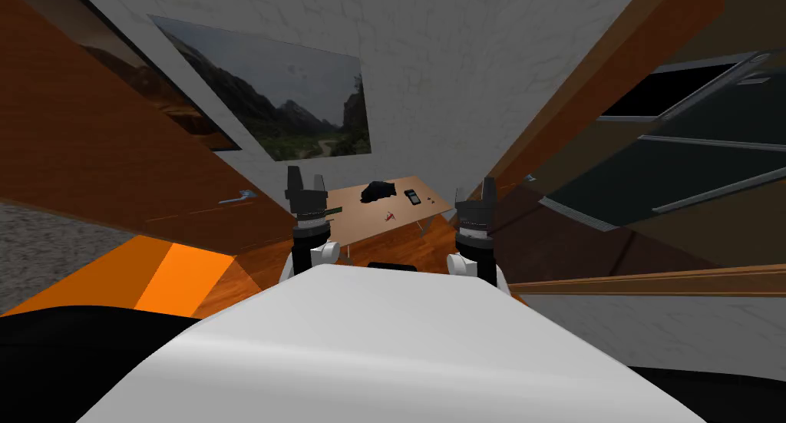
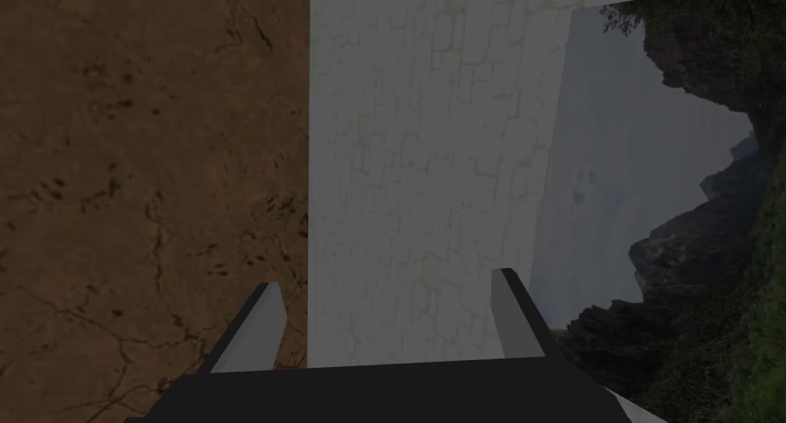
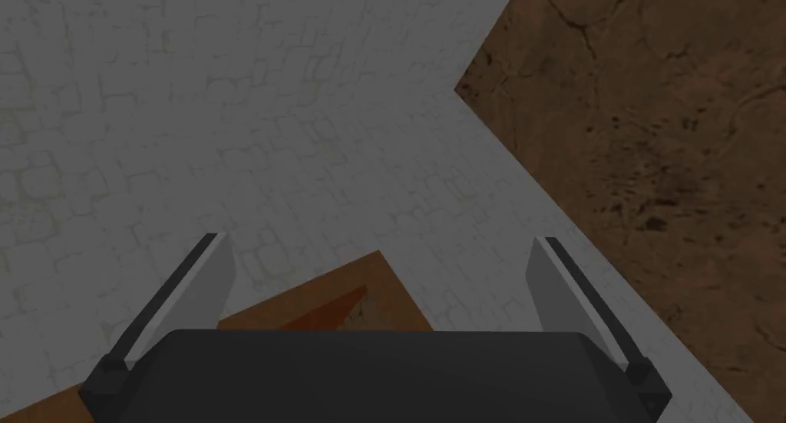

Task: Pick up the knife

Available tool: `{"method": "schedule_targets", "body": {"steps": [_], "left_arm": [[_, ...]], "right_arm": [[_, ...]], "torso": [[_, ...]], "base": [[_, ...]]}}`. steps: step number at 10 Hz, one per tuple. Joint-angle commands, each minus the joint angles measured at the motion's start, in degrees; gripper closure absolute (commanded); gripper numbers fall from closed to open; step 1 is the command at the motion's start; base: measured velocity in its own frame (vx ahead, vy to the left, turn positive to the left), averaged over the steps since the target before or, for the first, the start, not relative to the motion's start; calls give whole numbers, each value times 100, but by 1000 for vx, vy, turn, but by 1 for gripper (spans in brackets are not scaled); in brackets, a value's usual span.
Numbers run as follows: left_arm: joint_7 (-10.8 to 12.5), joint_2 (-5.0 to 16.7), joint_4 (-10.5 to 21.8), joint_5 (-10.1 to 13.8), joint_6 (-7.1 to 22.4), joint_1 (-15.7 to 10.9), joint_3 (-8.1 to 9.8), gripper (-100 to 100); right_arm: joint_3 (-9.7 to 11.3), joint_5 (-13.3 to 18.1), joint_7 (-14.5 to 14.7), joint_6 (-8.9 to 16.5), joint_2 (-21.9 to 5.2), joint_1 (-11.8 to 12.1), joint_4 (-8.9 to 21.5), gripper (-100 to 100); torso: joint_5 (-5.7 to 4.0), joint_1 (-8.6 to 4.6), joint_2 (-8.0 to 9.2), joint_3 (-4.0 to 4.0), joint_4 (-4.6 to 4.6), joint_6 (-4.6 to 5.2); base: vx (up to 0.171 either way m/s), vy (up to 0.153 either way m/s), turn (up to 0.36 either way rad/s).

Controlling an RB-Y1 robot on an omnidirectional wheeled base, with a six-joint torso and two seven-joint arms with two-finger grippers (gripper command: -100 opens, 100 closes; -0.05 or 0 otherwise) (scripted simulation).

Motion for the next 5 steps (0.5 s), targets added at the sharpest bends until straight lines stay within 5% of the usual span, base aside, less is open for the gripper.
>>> {"method": "schedule_targets", "body": {"steps": [1, 5], "left_arm": [[0, 0, 0, 0, 0, 0, 0, 0], [0, 1, 0, 0, 0, 0, 1, 0]], "right_arm": [[17, 65, 85, -7, -204, 67, 116, -100], [83, 287, 384, -12, -713, 306, 536, -100]], "torso": [[0, 0, 0, 0, 0, 0], [-10, -45, -18, -11, -4, -3]], "base": [[27, -35, 251], [44, -107, 336]]}}
